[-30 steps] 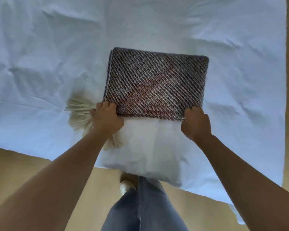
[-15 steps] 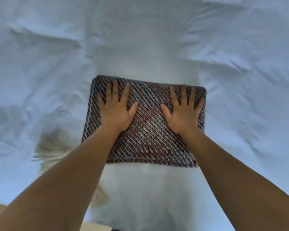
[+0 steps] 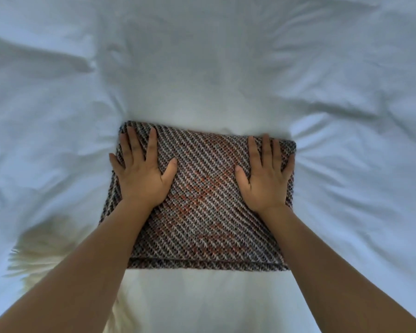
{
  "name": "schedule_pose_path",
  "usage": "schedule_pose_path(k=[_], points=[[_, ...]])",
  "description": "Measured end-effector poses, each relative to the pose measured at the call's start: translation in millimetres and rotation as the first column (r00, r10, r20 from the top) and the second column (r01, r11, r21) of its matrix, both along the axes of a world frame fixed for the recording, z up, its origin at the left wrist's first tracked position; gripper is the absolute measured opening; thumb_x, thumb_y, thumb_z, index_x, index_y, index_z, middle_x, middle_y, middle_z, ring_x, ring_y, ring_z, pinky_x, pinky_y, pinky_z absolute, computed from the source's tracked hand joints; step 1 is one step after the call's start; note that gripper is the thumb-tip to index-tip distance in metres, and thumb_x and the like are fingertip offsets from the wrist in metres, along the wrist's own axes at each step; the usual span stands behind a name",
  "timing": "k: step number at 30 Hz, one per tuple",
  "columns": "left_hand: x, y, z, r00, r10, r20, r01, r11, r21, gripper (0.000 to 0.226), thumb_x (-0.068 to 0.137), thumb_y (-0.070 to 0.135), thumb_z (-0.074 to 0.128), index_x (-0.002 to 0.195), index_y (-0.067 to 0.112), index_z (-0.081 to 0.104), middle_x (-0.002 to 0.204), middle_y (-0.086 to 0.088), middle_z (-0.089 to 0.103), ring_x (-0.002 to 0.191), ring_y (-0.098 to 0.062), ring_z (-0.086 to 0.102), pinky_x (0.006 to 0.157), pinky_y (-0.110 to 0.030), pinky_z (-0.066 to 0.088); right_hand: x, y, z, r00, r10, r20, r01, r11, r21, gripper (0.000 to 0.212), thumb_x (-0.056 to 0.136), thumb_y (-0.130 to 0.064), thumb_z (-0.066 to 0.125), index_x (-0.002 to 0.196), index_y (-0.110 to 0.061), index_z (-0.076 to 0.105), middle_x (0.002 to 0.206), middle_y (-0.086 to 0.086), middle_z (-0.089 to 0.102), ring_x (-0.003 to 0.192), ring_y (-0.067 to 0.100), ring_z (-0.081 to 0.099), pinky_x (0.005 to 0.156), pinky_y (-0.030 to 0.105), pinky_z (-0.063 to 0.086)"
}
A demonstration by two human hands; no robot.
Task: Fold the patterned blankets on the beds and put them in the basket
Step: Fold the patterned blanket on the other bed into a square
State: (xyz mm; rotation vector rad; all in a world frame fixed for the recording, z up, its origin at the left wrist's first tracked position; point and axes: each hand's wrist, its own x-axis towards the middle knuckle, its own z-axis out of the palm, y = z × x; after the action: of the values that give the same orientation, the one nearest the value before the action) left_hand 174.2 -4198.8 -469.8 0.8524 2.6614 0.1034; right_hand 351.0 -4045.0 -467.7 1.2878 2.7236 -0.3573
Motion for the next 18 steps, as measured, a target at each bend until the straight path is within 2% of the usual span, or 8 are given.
schedule_pose_path(k=[4,6,8,10,13,14,16,18], points=[[30.0,-8.4,23.7,0.999,-0.019,-0.038,0.023,0.993,0.117,0.069,0.089,0.059,0.015,0.145,0.031,-0.015,0.154,-0.005,-0.023,0.139,-0.023,-0.024,0.109,-0.055,-0.014,0.1,-38.3,25.4,0.997,-0.045,-0.062,0.045,0.999,-0.002,0.066,0.089,-0.054,0.018,0.147,-0.028,-0.003,0.157,0.007,-0.003,0.143,0.022,-0.01,0.109,0.05,-0.017],[63.7,-29.3,29.4,0.997,-0.067,-0.045,0.075,0.981,0.181,0.069,0.088,0.062,0.011,0.145,0.033,-0.014,0.152,0.0,-0.025,0.139,-0.019,-0.025,0.107,-0.051,-0.019,8.7,-80.7,31.2,0.994,0.002,-0.108,-0.004,1.0,-0.012,0.066,0.09,-0.055,0.02,0.147,-0.028,0.0,0.156,0.009,0.002,0.143,0.023,-0.004,0.111,0.052,-0.007],[94.2,-59.9,29.3,0.993,-0.117,-0.001,0.117,0.986,0.115,0.073,0.084,0.069,0.009,0.145,0.033,-0.007,0.154,-0.005,-0.014,0.141,-0.023,-0.016,0.108,-0.05,-0.015,26.1,-115.2,28.8,0.995,0.084,-0.057,-0.086,0.996,-0.024,0.065,0.089,-0.055,0.025,0.146,-0.025,0.019,0.153,0.014,0.022,0.141,0.033,0.018,0.108,0.057,0.011],[104.4,-83.0,26.1,0.985,-0.149,0.083,0.154,0.987,-0.047,0.079,0.077,0.076,-0.002,0.143,0.032,-0.005,0.155,-0.014,-0.002,0.143,-0.03,-0.006,0.11,-0.052,-0.006,40.6,-125.8,22.7,0.99,0.131,0.049,-0.127,0.989,-0.073,0.064,0.088,-0.055,0.03,0.144,-0.025,0.029,0.15,0.017,0.028,0.137,0.039,0.027,0.107,0.058,0.018],[86.4,-73.5,21.3,0.973,-0.179,0.145,0.198,0.972,-0.128,0.088,0.063,0.081,-0.017,0.137,0.035,-0.026,0.155,-0.015,-0.016,0.141,-0.032,-0.018,0.111,-0.053,-0.01,34.0,-110.3,17.0,0.986,0.141,0.093,-0.124,0.978,-0.168,0.066,0.09,-0.059,0.027,0.147,-0.032,0.008,0.157,0.013,0.008,0.144,0.034,0.007,0.112,0.053,0.005],[77.2,-65.2,23.2,0.969,-0.181,0.169,0.2,0.975,-0.1,0.092,0.061,0.084,-0.014,0.139,0.037,-0.026,0.155,-0.013,-0.019,0.141,-0.031,-0.02,0.11,-0.053,-0.011,28.7,-103.6,19.0,0.986,0.149,0.072,-0.134,0.975,-0.177,0.067,0.09,-0.06,0.027,0.147,-0.034,0.005,0.157,0.011,0.007,0.144,0.031,0.004,0.112,0.053,0.003],[57.4,-56.8,31.9,0.981,-0.144,0.132,0.146,0.989,-0.005,0.097,0.063,0.09,0.004,0.143,0.039,-0.014,0.156,-0.009,-0.012,0.142,-0.03,-0.014,0.109,-0.051,-0.009,25.9,-88.3,30.9,0.996,0.085,0.01,-0.083,0.988,-0.134,0.068,0.086,-0.061,0.032,0.145,-0.031,0.015,0.153,0.011,0.021,0.14,0.031,0.016,0.109,0.056,0.012],[31.1,-59.9,39.9,0.992,0.049,0.115,-0.065,0.988,0.143,0.109,0.06,0.089,0.034,0.144,0.034,-0.009,0.157,-0.011,0.0,0.143,-0.033,-0.001,0.111,-0.051,0.0,36.7,-65.8,42.0,0.981,-0.15,-0.119,0.151,0.988,-0.001,0.075,0.081,-0.059,0.045,0.142,-0.021,0.024,0.143,0.02,0.035,0.132,0.039,0.031,0.103,0.06,0.023]])
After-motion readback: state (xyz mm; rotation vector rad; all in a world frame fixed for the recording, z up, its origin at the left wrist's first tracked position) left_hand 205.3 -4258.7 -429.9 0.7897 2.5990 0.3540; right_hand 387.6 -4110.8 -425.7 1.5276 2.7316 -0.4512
